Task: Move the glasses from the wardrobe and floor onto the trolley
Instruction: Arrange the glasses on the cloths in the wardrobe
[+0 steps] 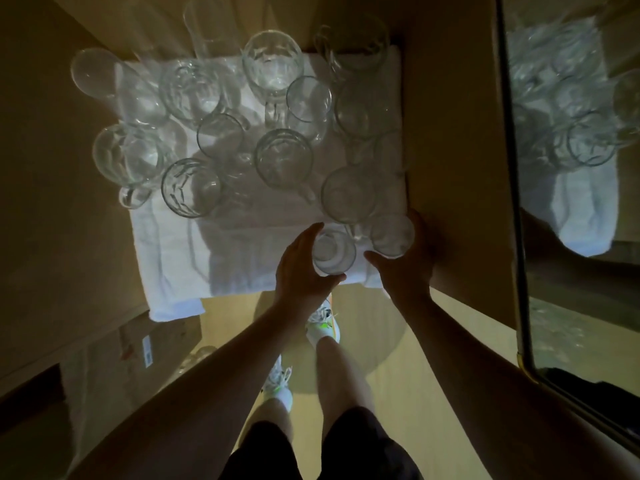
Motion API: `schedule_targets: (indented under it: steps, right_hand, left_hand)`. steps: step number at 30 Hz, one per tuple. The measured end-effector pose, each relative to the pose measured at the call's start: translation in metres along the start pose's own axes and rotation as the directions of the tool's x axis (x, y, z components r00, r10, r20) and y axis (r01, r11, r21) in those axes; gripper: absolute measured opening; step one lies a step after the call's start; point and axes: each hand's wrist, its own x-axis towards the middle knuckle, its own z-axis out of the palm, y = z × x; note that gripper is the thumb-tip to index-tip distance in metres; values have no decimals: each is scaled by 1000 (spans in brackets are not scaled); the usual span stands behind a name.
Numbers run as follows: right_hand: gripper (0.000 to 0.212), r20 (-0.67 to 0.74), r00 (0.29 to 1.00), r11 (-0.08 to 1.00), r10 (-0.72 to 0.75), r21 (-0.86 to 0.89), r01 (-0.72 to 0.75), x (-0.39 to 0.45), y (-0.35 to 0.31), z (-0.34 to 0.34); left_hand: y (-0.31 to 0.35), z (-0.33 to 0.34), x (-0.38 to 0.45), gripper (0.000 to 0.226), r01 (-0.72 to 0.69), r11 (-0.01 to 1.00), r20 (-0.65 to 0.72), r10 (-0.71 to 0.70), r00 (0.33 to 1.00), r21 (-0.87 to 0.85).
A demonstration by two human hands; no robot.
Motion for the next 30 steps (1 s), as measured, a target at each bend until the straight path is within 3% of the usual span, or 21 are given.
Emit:
schedule_targets:
  steps: [3, 10, 17, 24, 30]
  right_hand:
    - [95, -41, 999, 997, 17, 81, -14, -3, -6, 1]
    - [88, -65, 996, 993, 57, 111, -49, -35, -18, -22]
    - [82, -49, 998, 984, 32, 179, -23, -92, -61, -46]
    - [81, -95, 988, 953, -126, 266, 147, -141, -138, -68]
    - [78, -134, 937, 876, -321, 333, 348, -180, -230, -118]
  left_hand:
    - [1, -6, -3, 90, -5, 1000, -16, 5, 1000, 5]
    - [4, -39, -31, 89, 37, 995, -20, -35, 999, 93]
    - [34, -103, -67, 90, -31, 990, -45, 38, 998, 135]
    - [80, -176, -105, 90, -190, 976, -153, 205, 967, 111]
    - [140, -252, -145, 83, -304, 945, -320, 326, 889, 120]
